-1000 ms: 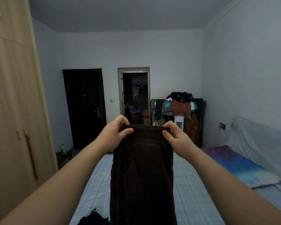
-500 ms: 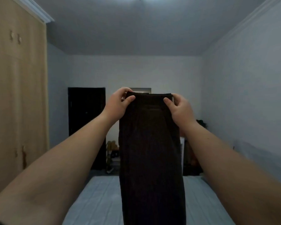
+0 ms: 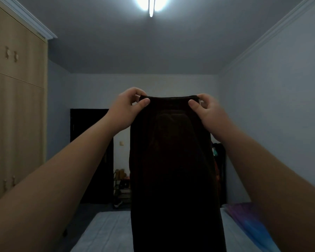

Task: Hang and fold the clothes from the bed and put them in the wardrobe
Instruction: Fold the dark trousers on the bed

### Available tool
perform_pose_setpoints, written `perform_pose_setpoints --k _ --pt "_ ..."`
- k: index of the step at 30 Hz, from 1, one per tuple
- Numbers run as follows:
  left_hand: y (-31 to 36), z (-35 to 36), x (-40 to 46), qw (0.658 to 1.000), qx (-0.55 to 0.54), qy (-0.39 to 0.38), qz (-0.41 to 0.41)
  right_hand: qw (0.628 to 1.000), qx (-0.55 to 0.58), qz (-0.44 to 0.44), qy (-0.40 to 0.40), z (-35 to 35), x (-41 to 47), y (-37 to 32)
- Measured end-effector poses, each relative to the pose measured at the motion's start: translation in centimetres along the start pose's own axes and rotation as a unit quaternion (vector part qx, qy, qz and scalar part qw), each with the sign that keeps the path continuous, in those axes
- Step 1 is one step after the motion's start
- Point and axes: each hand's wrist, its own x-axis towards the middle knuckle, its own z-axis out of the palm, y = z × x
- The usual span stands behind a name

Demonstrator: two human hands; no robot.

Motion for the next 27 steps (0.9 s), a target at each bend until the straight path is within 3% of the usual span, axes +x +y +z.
perform_pose_setpoints --k 6,12,17,23,27 --pt "-3.5 1.2 -0.5 0.997 0.027 -0.041 -0.052 0.997 0.017 0.05 -0.062 1.3 -0.1 2.7" --pt "-11.4 5.6 -0.8 0.989 0.065 -0.069 -0.114 0.982 -0.036 0.136 -0.129 5.1 0.4 10.9" --pt "-14.8 9.0 2.3 0.99 0.021 -0.016 -0.137 0.981 -0.075 0.165 -0.067 8.1 3.9 14.7" --pt "-13.9 8.2 8.1 0.993 -0.001 0.058 -0.101 0.997 -0.045 0.058 0.01 8.0 9.1 12.7" --pt "-12.6 7.5 7.9 0.995 -0.023 0.052 -0.083 0.999 -0.029 0.025 0.028 7.1 8.5 12.1"
